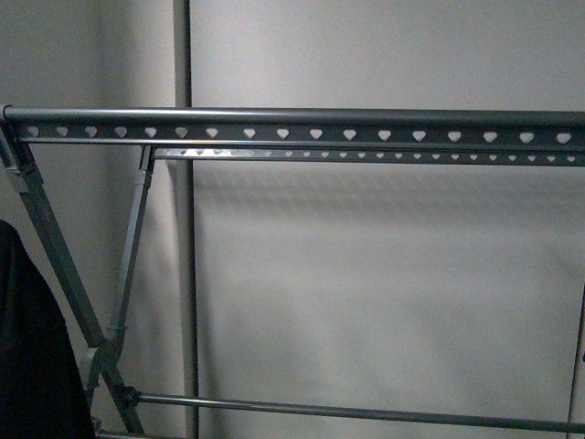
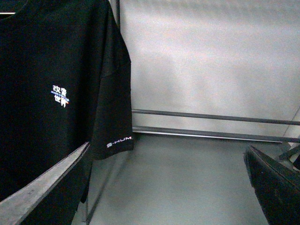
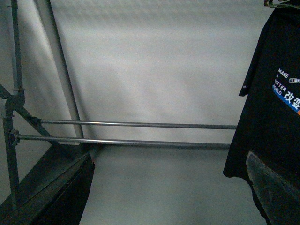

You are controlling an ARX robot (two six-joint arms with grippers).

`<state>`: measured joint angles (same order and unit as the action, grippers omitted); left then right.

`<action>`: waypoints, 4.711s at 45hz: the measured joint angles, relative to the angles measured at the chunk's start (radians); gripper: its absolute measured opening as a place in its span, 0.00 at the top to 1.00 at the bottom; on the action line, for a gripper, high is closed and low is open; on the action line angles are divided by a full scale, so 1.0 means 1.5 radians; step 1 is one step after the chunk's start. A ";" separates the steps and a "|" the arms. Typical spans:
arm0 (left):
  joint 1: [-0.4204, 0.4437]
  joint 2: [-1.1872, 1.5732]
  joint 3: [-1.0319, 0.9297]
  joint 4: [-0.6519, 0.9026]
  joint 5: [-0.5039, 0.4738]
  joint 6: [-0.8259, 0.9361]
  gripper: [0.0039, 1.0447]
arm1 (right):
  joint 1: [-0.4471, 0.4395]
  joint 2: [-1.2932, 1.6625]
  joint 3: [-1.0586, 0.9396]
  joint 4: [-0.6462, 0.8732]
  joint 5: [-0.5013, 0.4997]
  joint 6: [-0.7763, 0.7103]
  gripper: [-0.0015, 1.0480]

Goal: Hang clothes on hanger

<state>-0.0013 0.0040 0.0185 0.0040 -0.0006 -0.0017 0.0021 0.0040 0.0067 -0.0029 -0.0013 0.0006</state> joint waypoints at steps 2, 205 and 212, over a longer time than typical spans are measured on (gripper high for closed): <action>0.000 0.000 0.000 0.000 0.000 0.000 0.06 | 0.000 0.000 0.000 0.000 0.000 0.000 0.07; -0.089 0.983 0.762 -0.107 0.577 1.024 0.96 | 0.035 0.989 0.772 0.011 -0.264 -1.021 0.33; -0.088 0.983 0.762 -0.106 0.578 1.024 0.96 | 0.025 0.996 0.782 0.017 -0.267 -0.995 0.56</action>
<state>-0.1337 1.4788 1.1610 -0.1551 0.8661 1.5337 0.0395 1.4982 1.1790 0.0219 -0.4023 -1.4914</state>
